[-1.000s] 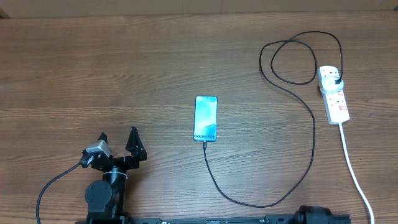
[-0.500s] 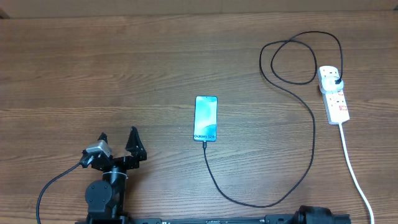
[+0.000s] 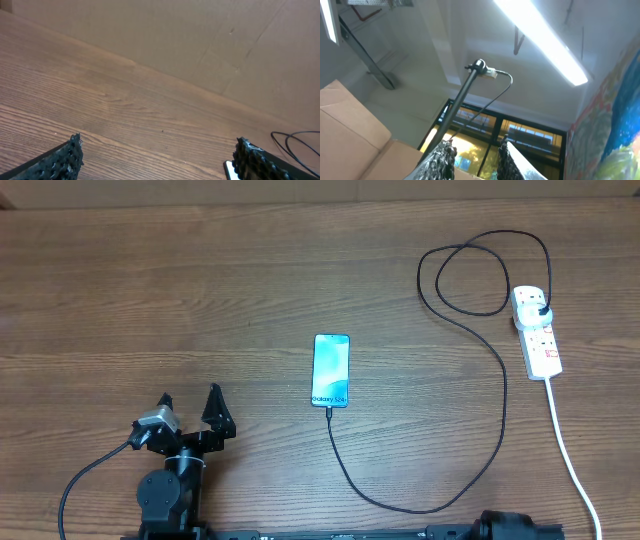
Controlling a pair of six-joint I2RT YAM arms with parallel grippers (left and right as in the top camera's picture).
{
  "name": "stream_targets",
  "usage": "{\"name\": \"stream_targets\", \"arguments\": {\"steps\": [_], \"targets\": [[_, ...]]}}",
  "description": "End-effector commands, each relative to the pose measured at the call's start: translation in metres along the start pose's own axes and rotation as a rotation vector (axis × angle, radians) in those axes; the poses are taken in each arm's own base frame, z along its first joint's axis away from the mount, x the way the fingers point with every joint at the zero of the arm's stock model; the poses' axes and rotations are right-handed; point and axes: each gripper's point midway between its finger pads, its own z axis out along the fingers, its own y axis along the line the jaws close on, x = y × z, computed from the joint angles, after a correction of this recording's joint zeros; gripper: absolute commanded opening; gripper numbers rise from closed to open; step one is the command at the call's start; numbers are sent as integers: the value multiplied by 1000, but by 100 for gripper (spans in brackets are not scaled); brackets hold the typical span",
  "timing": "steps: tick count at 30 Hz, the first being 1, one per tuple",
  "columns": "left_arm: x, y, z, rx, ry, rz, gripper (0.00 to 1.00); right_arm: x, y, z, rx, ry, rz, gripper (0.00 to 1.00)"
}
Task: Plug charger to phone and switch on socket
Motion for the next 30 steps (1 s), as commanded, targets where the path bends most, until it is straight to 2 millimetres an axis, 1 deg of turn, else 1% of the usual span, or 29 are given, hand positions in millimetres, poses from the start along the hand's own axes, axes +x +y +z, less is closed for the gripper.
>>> {"name": "stream_targets", "arguments": {"steps": [1, 2, 3, 6, 11, 13, 14, 16, 26, 30], "targets": [[0, 1, 0, -1, -6, 147, 100, -8, 5, -8, 12, -20, -26, 31], [0, 0, 0, 5, -3, 211, 100, -7, 6, -7, 14, -17, -29, 30], [1, -1, 0, 13, -1, 319, 99, -4, 8, -6, 19, -10, -36, 30], [1, -1, 0, 12, -2, 402, 99, 0, 10, -5, 25, 0, -43, 30], [1, -1, 0, 12, -1, 401, 100, 12, 15, -11, 27, 6, -50, 24], [1, -1, 0, 12, -1, 401, 99, 20, 18, -16, 31, 5, -59, 24], [1, -1, 0, 13, -1, 401, 100, 29, 19, -16, 33, 15, -59, 24], [1, -1, 0, 15, -1, 401, 100, 33, 17, -15, 26, 20, -50, 24], [1, -1, 0, 15, -1, 401, 99, 31, 12, -20, -12, 11, -10, 24], [1, -1, 0, 15, -1, 401, 99, 28, 6, -25, -43, -2, 26, 29]]}}
